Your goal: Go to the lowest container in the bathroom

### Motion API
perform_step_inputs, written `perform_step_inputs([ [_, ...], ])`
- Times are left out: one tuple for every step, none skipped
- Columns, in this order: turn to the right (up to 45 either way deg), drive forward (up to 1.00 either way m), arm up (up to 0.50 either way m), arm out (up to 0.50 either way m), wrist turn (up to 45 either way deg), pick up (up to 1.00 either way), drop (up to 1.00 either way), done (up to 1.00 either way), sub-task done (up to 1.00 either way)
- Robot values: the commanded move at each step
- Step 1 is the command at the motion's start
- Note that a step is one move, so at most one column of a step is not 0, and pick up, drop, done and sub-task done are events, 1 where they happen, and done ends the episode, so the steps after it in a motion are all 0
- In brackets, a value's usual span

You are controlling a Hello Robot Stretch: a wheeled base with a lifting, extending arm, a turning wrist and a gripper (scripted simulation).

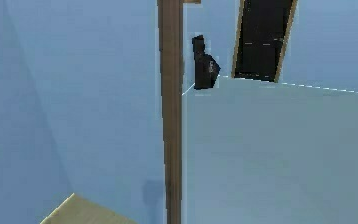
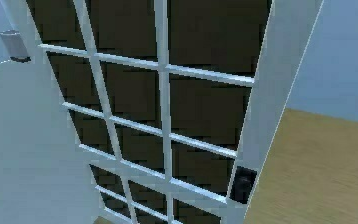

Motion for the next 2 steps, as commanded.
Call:
perform_step_inputs([
  [12.0,0.00,0.00,0.00,0.0,0.00,0.00,0.00,0.00],
  [0.0,0.10,0.00,0.00,0.0,0.00,0.00,0.00,0.00],
])
